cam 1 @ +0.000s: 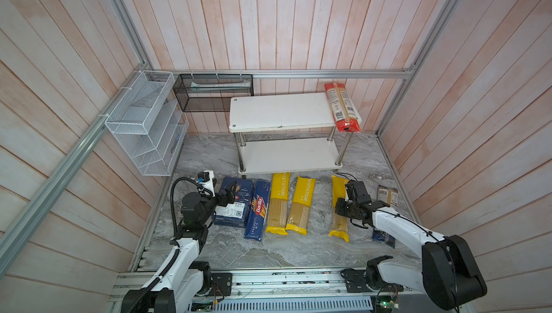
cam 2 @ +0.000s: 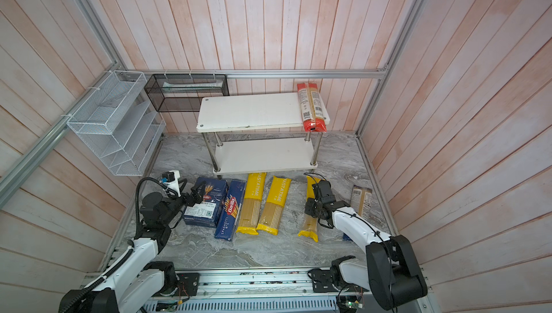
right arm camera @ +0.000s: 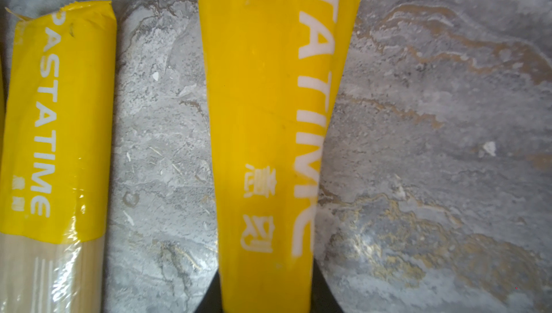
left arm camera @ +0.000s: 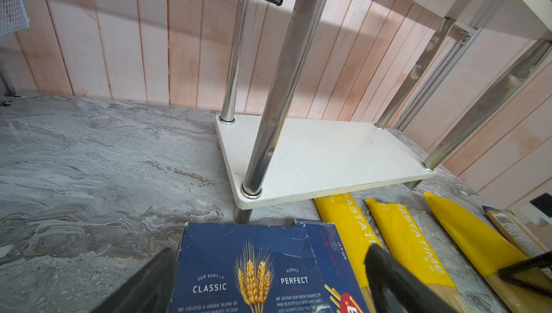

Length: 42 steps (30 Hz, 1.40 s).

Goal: Arrange pasta packages on shelves
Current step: Pick up the pasta bag from the middle-right of the table, then place the pasta bag on the shelf.

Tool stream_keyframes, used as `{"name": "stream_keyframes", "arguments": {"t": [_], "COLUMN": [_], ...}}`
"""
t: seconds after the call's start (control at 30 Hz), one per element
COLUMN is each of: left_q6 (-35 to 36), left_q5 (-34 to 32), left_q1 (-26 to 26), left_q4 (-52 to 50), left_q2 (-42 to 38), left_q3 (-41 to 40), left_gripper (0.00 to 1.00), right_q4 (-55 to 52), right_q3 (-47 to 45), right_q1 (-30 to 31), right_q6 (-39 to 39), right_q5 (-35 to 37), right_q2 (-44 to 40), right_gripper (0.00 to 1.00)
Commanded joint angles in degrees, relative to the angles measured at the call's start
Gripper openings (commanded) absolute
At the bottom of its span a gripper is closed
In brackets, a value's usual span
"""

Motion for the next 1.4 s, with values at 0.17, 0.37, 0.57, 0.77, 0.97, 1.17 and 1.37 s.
{"name": "stream_keyframes", "arguments": {"t": [0.17,0.37,0.57,0.77,0.97,1.17,1.37], "left_q6": [1.3,1.8,1.7,2.5,2.3,2.3,1.7], "left_q5": [4.3,6.4,5.7,7.0,6.1,6.1,4.1], "left_q1": [-0.2,-0.1,-0.2,-0.6,-0.8,-0.7,-0.7], "left_q4": [0.4,0.2,0.3,0.2,0.0,-0.2,-0.3], "left_q2": [2.6,3.7,3.3,3.7,3.6,4.2,3.5], "left_q3": [1.2,1.9,1.7,2.0,1.9,2.3,1.9], "left_gripper": [0.97,1.0,1.0,0.98,0.98,0.98,0.98], "right_q4": [3.9,2.1,1.5,2.7,3.1,5.0,5.2], "right_q3": [0.3,2.3,3.6,5.0,8.5,10.2,12.7], "right_q1": [0.3,0.4,0.5,2.3,5.6,8.6,11.1], "right_q6": [-3.5,-6.3,-7.1,-7.2,-8.5,-9.5,-11.3], "right_q5": [-3.8,-6.0,-8.2,-9.3,-10.6,-11.5,-12.7], "right_q2": [-6.6,-10.4,-11.5,-10.9,-9.6,-10.9,-10.3], "right_gripper": [0.0,0.0,0.0,0.0,0.0,0.0,0.0]}}
